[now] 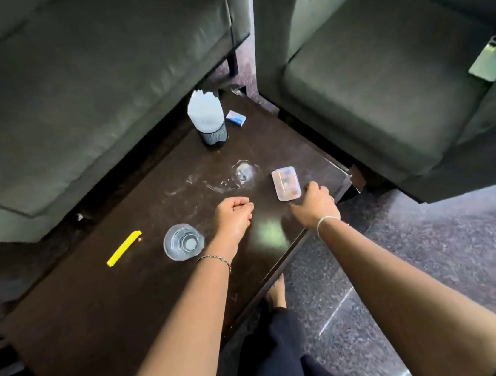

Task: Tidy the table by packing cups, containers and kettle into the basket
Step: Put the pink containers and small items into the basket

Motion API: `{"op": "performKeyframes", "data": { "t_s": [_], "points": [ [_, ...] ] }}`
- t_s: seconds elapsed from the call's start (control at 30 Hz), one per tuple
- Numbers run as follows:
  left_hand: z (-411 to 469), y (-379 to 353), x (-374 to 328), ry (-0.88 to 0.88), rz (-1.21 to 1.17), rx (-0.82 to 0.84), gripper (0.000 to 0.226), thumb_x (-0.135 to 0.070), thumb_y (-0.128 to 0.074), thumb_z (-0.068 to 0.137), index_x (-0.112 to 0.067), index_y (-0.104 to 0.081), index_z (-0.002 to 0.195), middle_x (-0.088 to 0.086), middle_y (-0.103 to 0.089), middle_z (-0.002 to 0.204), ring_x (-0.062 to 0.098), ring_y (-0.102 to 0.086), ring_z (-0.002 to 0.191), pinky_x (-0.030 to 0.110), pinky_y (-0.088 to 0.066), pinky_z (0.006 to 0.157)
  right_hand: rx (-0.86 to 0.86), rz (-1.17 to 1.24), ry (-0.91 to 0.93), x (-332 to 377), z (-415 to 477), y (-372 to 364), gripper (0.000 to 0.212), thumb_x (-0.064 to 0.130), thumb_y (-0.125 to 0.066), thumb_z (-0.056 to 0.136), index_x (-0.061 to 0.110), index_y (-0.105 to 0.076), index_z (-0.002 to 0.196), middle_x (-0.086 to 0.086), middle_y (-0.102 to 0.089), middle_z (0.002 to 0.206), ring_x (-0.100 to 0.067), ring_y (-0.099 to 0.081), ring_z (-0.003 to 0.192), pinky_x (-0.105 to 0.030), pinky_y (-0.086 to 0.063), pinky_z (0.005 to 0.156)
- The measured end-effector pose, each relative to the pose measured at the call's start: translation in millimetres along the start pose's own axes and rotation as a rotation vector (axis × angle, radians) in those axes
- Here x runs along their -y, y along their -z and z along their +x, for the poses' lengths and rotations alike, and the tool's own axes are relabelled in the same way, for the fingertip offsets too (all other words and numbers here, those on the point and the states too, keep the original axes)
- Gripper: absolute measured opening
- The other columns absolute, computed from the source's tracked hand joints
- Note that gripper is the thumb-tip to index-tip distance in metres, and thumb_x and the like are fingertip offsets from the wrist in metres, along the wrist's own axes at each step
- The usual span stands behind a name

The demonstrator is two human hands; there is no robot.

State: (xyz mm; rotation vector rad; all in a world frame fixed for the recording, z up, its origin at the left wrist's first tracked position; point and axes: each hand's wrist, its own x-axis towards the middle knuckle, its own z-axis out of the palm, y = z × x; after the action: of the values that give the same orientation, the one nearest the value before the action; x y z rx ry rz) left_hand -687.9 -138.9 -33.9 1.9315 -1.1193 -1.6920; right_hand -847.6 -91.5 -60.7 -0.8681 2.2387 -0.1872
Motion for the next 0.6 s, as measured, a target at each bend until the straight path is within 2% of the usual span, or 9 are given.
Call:
{"op": "performKeyframes", "data": {
  "t_s": [0.07, 0.13, 0.23, 0.3, 0.4, 0.47, 0.6],
  "points": [
    [23, -11, 0, 0.059, -0.008, 0.020, 0.024, -0.003, -0.059, 0.093, -0.001, -0.062, 0.117, 0.000, -0.059, 0.079, 0.009, -0.053, 0.065, 0.020, -0.045, 0.061, 0.012, -0.005, -0.011, 4, 27, -9, 0.054, 0.031, -0.062, 0.085, 0.008, -0.038, 0.128, -0.020, -0.043, 0.132, -0.043, -0.043, 0.125, -0.045, -0.040, 0.098],
    [48, -21, 1, 0.118, -0.008, 0.048, 0.028, -0.006, -0.059, 0.094, -0.003, -0.059, 0.122, 0.004, -0.061, 0.088, 0.014, -0.056, 0.075, 0.021, -0.046, 0.065, 0.030, 0.001, -0.015, 8, 57, -20, 0.062, 0.031, -0.063, 0.084, 0.010, -0.033, 0.135, -0.020, -0.042, 0.133, -0.043, -0.041, 0.126, -0.045, -0.040, 0.098],
    [80, -33, 7, 0.181, -0.007, 0.061, 0.033, -0.010, -0.060, 0.094, -0.006, -0.057, 0.127, 0.008, -0.062, 0.108, 0.018, -0.056, 0.093, 0.029, -0.051, 0.080, 0.033, 0.027, 0.008, 10, 86, -38, 0.076, 0.037, -0.066, 0.083, 0.015, -0.025, 0.143, -0.018, -0.040, 0.137, -0.041, -0.040, 0.128, -0.046, -0.042, 0.097],
    [98, -40, 13, 0.215, -0.003, 0.065, 0.036, -0.012, -0.059, 0.094, -0.008, -0.056, 0.130, 0.006, -0.062, 0.111, 0.018, -0.057, 0.098, 0.033, -0.051, 0.089, -0.006, 0.007, 0.027, 10, 98, -48, 0.083, 0.041, -0.067, 0.082, 0.018, -0.021, 0.147, -0.015, -0.039, 0.137, -0.038, -0.039, 0.129, -0.047, -0.045, 0.093],
    [114, -50, 22, 0.256, -0.020, 0.091, 0.037, -0.012, -0.059, 0.095, -0.008, -0.055, 0.132, 0.006, -0.061, 0.108, 0.018, -0.056, 0.097, 0.029, -0.050, 0.081, -0.083, -0.046, 0.066, 8, 105, -57, 0.085, 0.042, -0.070, 0.078, 0.017, -0.025, 0.145, -0.012, -0.041, 0.132, -0.037, -0.042, 0.125, -0.046, -0.049, 0.086],
    [120, -55, 25, 0.287, -0.045, 0.097, 0.037, -0.012, -0.058, 0.096, -0.008, -0.055, 0.132, 0.006, -0.062, 0.111, 0.018, -0.059, 0.100, 0.029, -0.050, 0.082, -0.103, -0.039, 0.070, 8, 108, -57, 0.082, 0.039, -0.070, 0.076, 0.015, -0.028, 0.143, -0.012, -0.042, 0.130, -0.037, -0.043, 0.123, -0.045, -0.049, 0.084],
    [123, -62, 20, 0.333, -0.116, 0.095, 0.036, -0.013, -0.057, 0.096, -0.010, -0.057, 0.132, 0.008, -0.064, 0.122, 0.022, -0.062, 0.106, 0.032, -0.051, 0.088, -0.104, 0.093, 0.064, 8, 108, -50, 0.077, 0.034, -0.067, 0.079, 0.009, -0.029, 0.141, -0.014, -0.047, 0.135, -0.036, -0.045, 0.124, -0.043, -0.044, 0.092]
  ]
}}
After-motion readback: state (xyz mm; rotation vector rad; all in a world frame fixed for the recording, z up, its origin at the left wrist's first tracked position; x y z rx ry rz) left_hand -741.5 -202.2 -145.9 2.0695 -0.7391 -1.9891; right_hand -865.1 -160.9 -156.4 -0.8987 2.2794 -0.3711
